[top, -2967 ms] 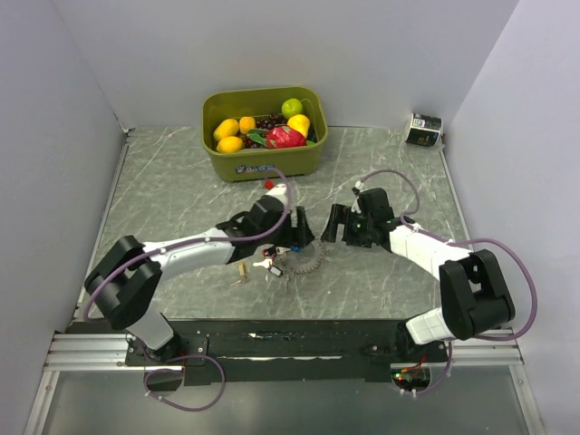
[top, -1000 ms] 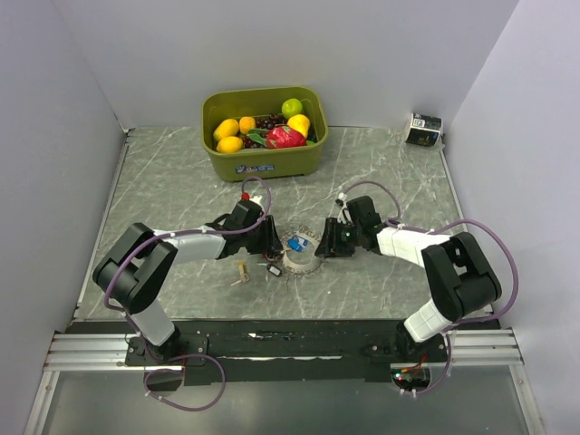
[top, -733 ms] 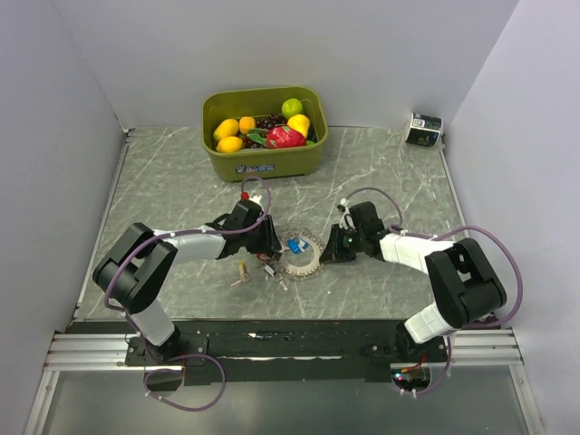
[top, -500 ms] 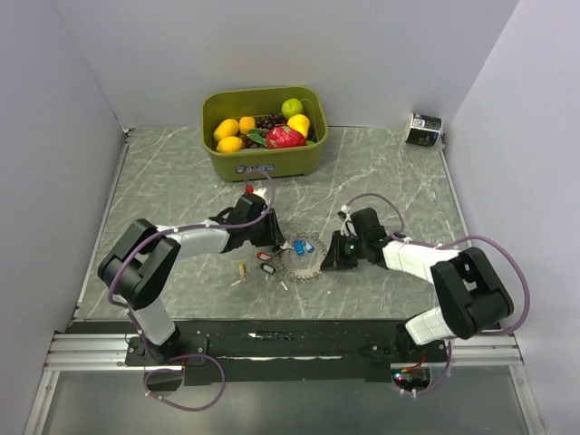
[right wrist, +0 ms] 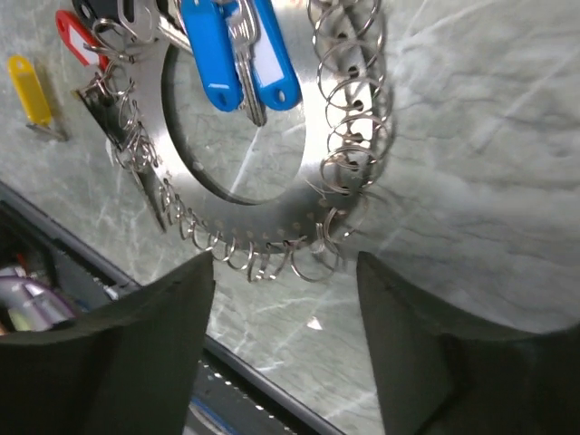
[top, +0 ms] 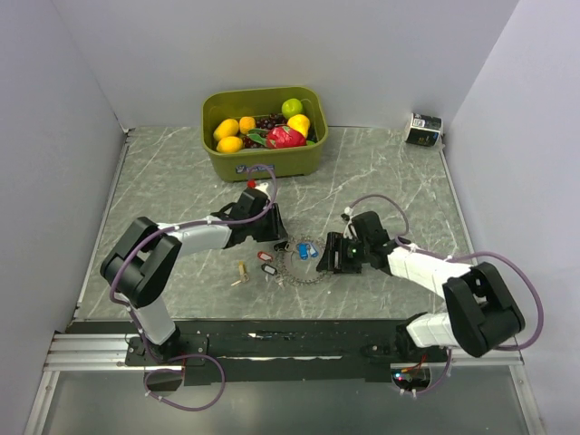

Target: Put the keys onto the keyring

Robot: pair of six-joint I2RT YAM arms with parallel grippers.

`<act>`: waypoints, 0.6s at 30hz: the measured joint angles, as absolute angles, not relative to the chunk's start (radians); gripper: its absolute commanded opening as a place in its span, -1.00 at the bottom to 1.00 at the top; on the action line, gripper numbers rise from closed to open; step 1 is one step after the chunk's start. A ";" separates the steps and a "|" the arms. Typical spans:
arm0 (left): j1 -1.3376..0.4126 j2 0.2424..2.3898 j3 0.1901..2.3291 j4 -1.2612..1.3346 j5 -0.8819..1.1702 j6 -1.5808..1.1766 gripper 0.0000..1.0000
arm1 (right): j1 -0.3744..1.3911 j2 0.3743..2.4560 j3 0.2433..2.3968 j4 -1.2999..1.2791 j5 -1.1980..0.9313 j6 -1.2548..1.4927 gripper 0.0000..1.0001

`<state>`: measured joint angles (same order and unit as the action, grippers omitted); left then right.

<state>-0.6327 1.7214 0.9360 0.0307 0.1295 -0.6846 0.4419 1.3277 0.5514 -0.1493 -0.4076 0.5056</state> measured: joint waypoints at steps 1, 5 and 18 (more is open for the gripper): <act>-0.632 1.719 0.936 0.027 0.126 -0.683 -0.05 | 0.442 1.314 0.553 -0.156 -0.395 0.503 0.54; -0.633 1.703 0.929 0.018 0.117 -0.677 -0.01 | 0.429 1.279 0.584 -0.181 -0.355 0.494 0.54; -0.633 1.660 0.867 0.019 0.119 -0.678 -0.05 | 0.393 1.354 0.681 -0.180 -0.377 0.474 0.43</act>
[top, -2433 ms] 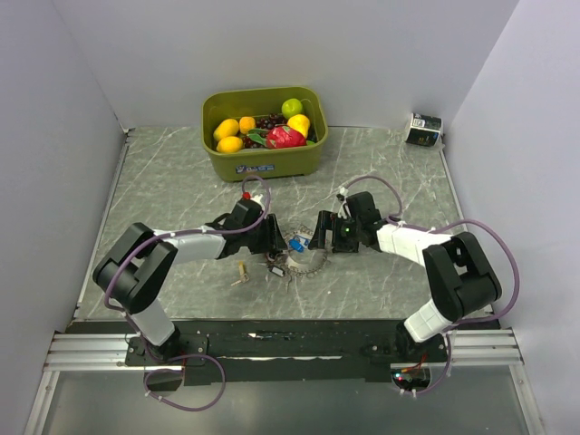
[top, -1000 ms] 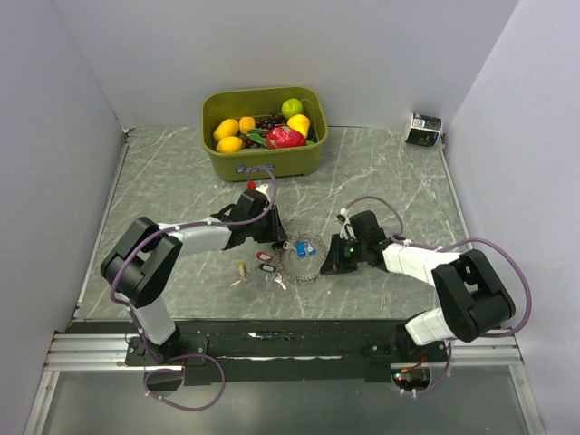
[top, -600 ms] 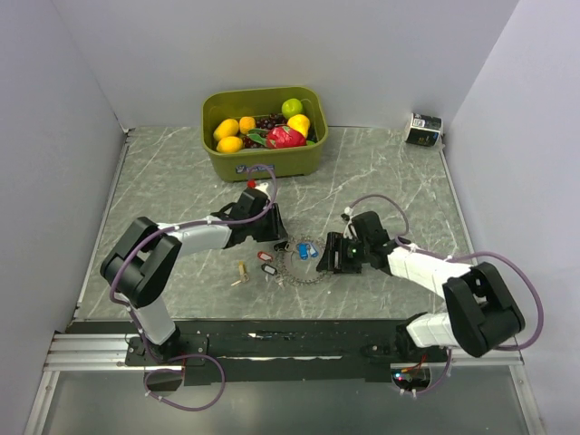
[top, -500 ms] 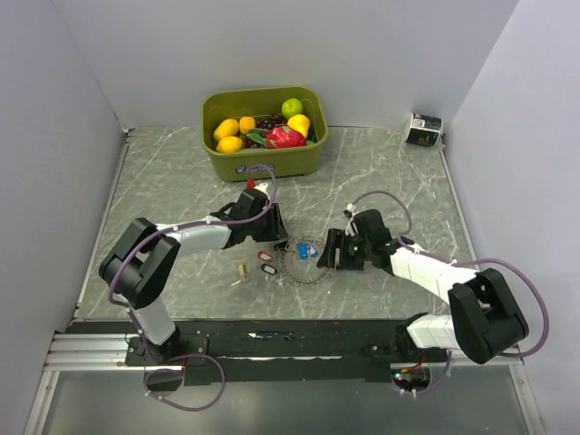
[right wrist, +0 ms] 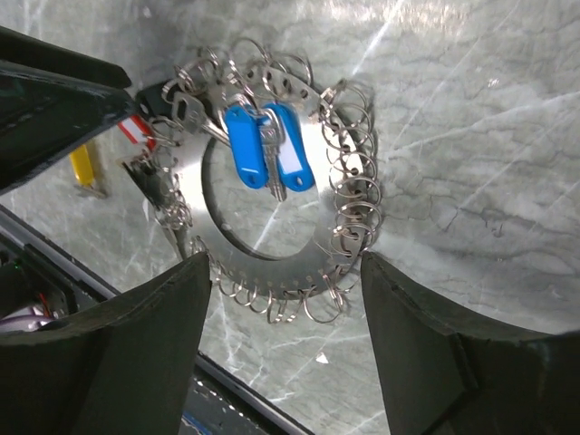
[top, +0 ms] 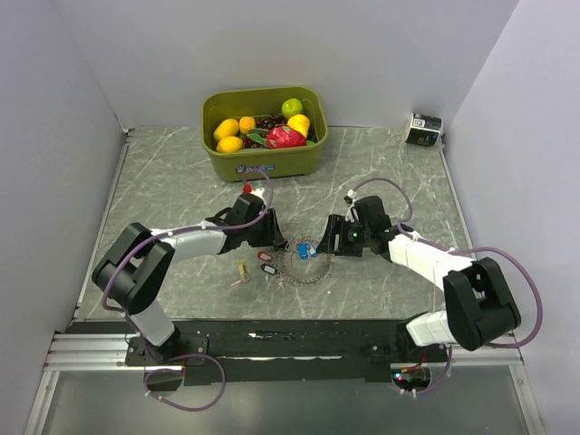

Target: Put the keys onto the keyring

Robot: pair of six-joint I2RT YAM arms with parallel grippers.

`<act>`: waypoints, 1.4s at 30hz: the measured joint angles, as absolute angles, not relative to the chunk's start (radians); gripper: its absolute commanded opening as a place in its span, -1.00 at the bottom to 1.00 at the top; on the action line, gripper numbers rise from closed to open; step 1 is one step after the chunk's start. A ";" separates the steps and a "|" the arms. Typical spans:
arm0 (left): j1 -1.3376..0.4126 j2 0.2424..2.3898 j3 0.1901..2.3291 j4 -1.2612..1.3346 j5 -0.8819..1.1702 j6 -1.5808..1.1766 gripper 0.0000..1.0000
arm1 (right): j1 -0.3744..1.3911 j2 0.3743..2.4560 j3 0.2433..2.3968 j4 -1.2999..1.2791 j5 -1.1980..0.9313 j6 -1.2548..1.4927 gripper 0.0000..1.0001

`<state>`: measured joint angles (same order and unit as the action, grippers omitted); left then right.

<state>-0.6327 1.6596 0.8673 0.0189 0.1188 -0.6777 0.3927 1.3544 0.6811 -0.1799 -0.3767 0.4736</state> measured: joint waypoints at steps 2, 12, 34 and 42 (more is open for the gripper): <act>-0.633 1.660 0.865 0.022 0.125 -0.678 -0.05 | 0.393 1.375 0.681 -0.180 -0.384 0.473 0.37; -0.645 1.699 0.857 0.073 0.171 -0.693 -0.26 | 0.393 1.444 0.650 -0.143 -0.418 0.482 -0.07; -0.665 1.776 0.923 0.087 0.186 -0.701 -0.70 | 0.393 1.477 0.631 -0.118 -0.429 0.500 -0.78; -0.672 1.719 0.871 0.074 0.153 -0.705 -0.76 | 0.393 1.490 0.741 -0.173 -0.364 0.452 -0.76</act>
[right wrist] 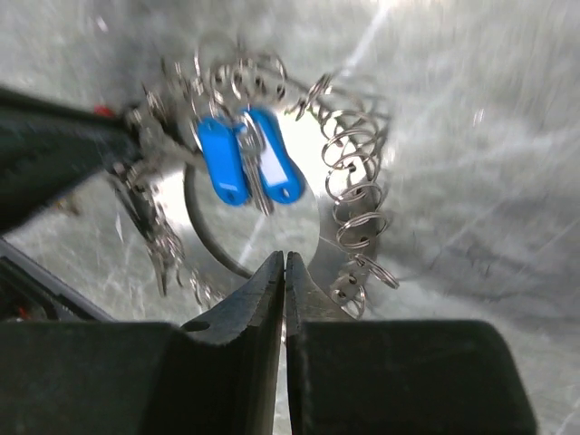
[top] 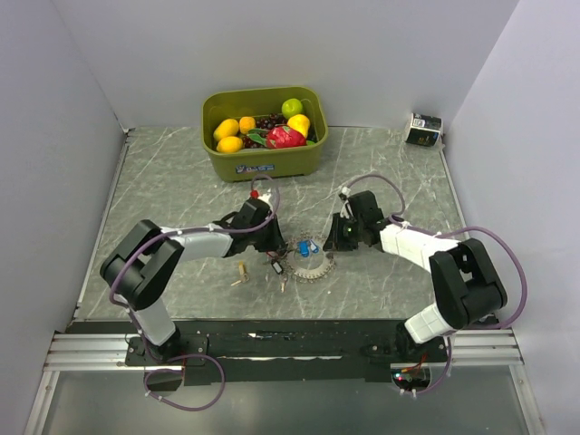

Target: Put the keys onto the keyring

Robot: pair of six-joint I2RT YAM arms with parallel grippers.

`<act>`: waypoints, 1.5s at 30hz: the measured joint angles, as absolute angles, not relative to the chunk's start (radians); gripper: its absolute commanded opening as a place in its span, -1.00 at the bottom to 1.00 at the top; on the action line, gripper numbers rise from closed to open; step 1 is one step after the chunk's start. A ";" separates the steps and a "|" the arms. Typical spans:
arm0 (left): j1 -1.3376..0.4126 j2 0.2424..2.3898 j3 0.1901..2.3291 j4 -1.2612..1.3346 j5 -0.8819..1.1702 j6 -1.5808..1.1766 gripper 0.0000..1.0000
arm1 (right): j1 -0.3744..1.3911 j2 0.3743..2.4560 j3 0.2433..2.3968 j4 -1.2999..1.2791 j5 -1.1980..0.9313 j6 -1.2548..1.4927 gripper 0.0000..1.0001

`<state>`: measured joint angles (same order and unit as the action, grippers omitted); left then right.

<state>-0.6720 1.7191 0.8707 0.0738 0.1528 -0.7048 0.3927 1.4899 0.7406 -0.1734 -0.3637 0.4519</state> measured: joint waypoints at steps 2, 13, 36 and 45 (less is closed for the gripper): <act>-0.680 1.702 0.849 0.074 0.142 -0.720 -0.77 | 0.393 1.497 0.766 -0.178 -0.355 0.443 -0.76; -0.844 1.600 0.798 0.009 -0.029 -0.796 -0.29 | 0.393 1.541 0.818 -0.207 -0.336 0.425 -0.25; -0.851 1.760 1.029 -0.149 -0.152 -0.673 0.23 | 0.379 1.383 0.675 -0.347 -0.266 0.420 -0.03; -0.839 1.771 0.986 -0.083 -0.076 -0.693 -0.19 | 0.379 1.422 0.636 -0.322 -0.327 0.445 -0.55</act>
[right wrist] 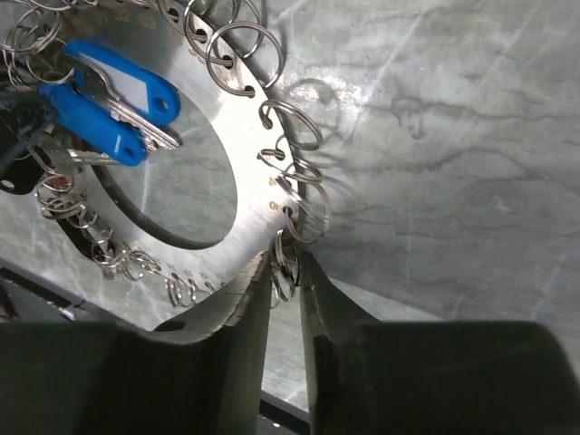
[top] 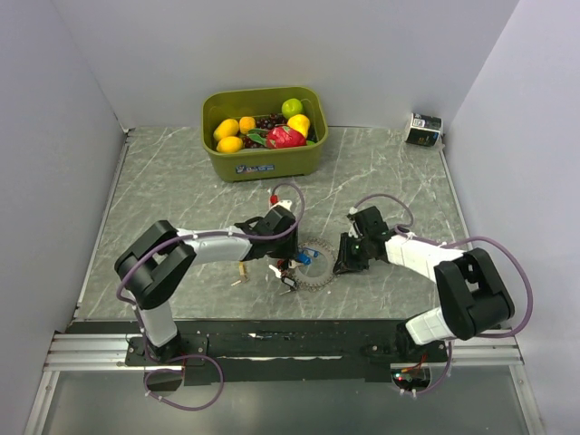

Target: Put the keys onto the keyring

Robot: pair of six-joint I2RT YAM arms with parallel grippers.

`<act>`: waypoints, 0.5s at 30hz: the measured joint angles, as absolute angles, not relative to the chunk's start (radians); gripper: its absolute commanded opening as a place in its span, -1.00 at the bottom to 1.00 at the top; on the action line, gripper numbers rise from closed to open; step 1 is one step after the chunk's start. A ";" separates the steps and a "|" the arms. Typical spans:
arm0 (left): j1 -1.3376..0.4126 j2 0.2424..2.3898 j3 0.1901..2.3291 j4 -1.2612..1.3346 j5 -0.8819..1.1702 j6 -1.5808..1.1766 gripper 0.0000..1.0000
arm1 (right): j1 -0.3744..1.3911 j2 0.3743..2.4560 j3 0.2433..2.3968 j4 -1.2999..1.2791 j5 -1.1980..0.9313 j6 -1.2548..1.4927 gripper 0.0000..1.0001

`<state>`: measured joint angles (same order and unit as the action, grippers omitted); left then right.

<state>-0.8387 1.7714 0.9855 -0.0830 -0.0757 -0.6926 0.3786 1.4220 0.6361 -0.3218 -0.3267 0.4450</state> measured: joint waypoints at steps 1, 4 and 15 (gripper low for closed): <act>-0.838 1.767 0.974 -0.072 -0.069 -0.698 -0.24 | 0.379 1.427 0.638 -0.321 -0.331 0.447 -0.62; -0.836 1.750 0.949 -0.062 -0.067 -0.714 -0.33 | 0.379 1.447 0.654 -0.324 -0.333 0.448 -0.66; -0.839 1.649 0.853 -0.090 -0.066 -0.772 -0.14 | 0.379 1.465 0.767 -0.360 -0.274 0.417 0.14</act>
